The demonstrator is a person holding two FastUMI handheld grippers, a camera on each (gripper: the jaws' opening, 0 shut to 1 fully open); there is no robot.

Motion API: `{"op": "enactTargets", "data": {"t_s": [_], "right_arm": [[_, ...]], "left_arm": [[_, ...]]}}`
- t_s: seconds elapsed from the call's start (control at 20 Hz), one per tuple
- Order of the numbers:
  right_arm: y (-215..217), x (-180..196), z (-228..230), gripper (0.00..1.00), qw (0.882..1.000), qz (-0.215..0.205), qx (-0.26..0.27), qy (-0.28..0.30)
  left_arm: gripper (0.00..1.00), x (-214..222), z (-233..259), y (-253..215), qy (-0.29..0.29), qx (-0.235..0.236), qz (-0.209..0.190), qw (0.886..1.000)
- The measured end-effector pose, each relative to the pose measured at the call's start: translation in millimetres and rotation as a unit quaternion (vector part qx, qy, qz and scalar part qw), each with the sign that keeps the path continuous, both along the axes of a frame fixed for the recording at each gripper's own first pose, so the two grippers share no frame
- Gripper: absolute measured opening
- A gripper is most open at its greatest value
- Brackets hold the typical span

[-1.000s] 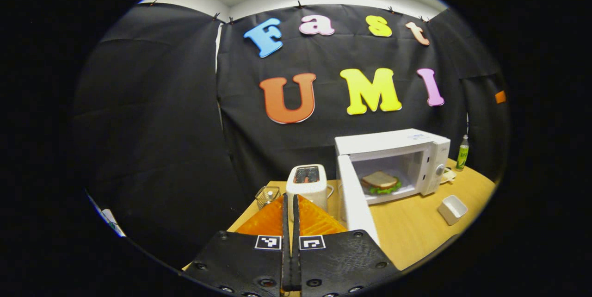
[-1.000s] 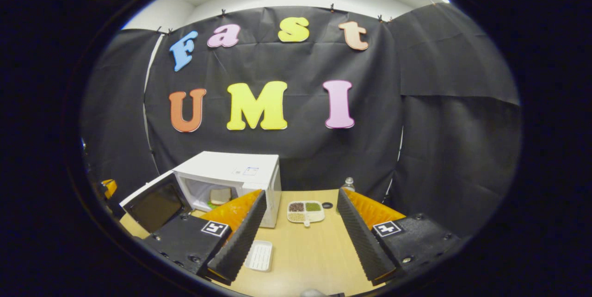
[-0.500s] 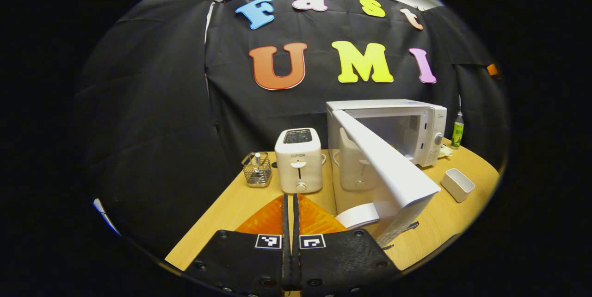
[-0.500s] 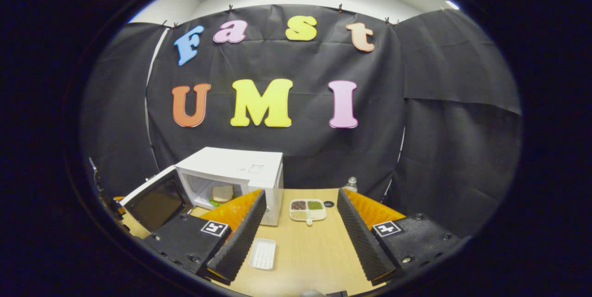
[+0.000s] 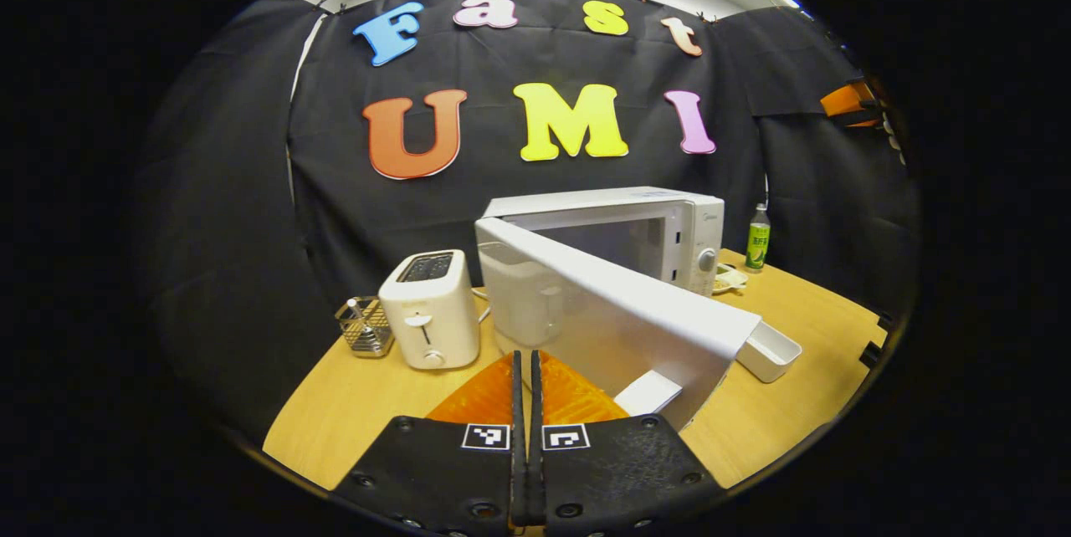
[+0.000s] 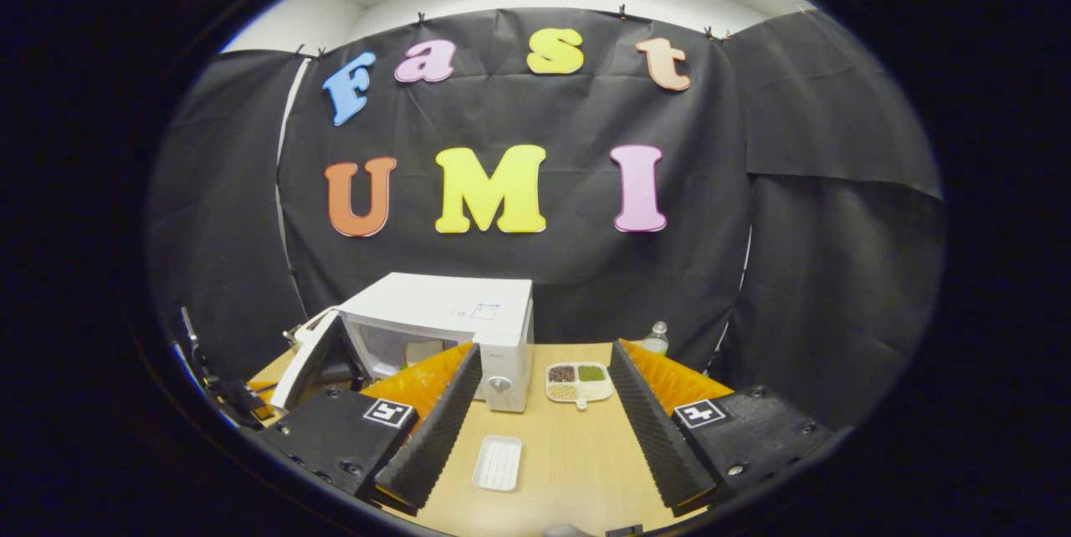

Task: Open the microwave oven with the left hand, put the food in, and close the microwave oven.

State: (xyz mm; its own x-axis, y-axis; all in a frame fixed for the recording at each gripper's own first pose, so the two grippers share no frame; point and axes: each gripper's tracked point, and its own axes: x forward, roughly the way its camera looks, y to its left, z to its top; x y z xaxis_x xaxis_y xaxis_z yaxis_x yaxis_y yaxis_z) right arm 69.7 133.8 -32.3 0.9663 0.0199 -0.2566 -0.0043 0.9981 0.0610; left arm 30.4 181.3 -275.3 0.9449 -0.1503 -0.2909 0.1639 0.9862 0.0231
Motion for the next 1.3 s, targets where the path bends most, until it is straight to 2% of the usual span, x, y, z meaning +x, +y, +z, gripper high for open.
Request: {"op": "enactTargets", "data": {"t_s": [0.4, 1.0, 1.3], "right_arm": [[-24.8, -11.5, -2.3, 0.99, 1.0, -0.014, -0.006, 0.004], [-85.2, -18.2, 0.1, 0.99, 0.998, -0.057, -0.017, 0.016], [-97.4, -5.3, -0.7, 0.98, 0.998, -0.062, -0.016, 0.021]], "left_arm": [[0.0, 33.0, 8.6, -80.0, -0.011, -0.016, -0.059, 0.998], [0.0, 109.5, 8.6, -186.8, -0.02, -0.015, -0.12, 0.992], [0.0, 152.4, 3.1, -211.4, -0.021, -0.017, -0.114, 0.993]]}}
